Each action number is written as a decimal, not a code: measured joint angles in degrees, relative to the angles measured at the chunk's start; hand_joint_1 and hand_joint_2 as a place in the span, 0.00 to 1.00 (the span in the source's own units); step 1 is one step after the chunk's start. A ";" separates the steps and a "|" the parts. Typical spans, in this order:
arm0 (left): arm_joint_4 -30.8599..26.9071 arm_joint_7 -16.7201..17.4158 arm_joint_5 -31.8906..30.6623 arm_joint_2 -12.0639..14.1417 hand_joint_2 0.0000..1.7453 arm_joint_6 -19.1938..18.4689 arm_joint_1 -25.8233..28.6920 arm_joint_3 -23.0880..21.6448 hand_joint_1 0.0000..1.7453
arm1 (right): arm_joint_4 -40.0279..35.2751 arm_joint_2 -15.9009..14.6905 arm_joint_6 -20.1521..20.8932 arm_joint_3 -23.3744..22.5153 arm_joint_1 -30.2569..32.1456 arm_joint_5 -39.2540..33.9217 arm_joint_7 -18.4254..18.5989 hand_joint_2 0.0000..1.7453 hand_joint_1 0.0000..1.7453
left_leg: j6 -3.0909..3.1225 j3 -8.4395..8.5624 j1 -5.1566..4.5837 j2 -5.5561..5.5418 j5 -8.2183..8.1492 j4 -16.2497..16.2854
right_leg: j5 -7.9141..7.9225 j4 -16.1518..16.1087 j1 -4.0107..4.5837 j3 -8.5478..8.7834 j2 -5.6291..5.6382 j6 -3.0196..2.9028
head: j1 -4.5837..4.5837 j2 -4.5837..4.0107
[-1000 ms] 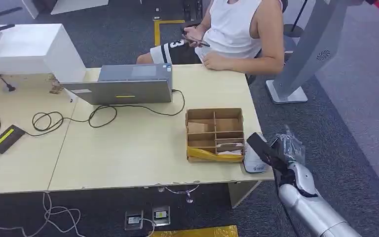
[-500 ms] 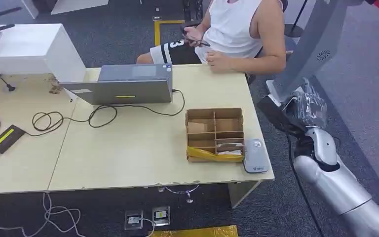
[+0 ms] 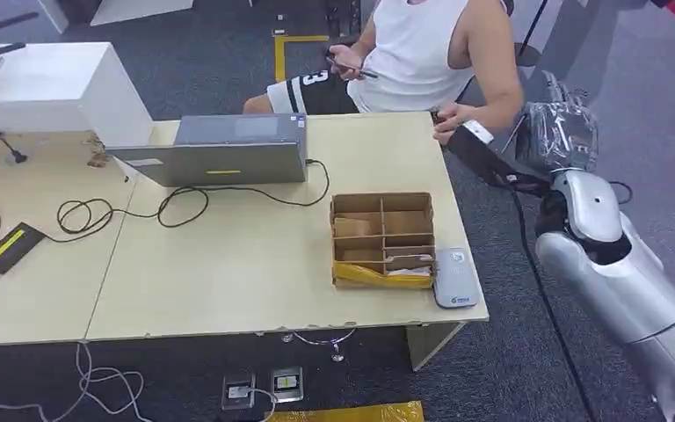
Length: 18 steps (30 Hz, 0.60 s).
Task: Pass the card to the sensor for recognition and then transmit it.
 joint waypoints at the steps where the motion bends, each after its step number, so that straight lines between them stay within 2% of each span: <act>1: -0.02 0.07 0.00 -0.02 0.00 -0.05 -0.13 -0.02 0.00 | 0.00 0.02 0.26 0.33 -0.23 0.07 0.02 1.00 1.00 | 0.00 0.00 0.00 -0.01 0.00 0.00 | 0.00 0.00 0.00 0.00 0.00 0.00 | -0.02 0.00; 10: -0.02 0.09 -0.29 -0.02 0.00 -0.22 -0.36 -0.44 0.00 | 0.00 0.02 0.79 2.62 -1.25 0.07 0.15 1.00 1.00 | 0.00 0.00 0.00 0.00 0.00 0.00 | 0.00 0.00 0.00 0.00 0.00 0.00 | 0.00 0.00; 13: -0.02 0.48 -0.55 -0.02 0.00 -0.46 -0.47 -0.48 0.00 | 0.26 0.15 3.91 3.54 -1.97 0.57 -0.79 1.00 1.00 | 0.00 -0.10 0.00 0.00 0.00 -0.01 | 0.00 0.02 0.00 0.00 -0.05 0.00 | 0.02 0.00; 18: -0.07 0.94 -1.49 -0.04 0.00 -0.94 -0.86 -0.50 0.00 | 4.22 2.78 4.00 6.82 -5.01 1.49 -1.38 1.00 1.00 | -0.02 -0.09 0.01 -0.06 0.03 -0.01 | 0.00 0.03 0.01 -0.01 -0.06 0.00 | 0.00 0.00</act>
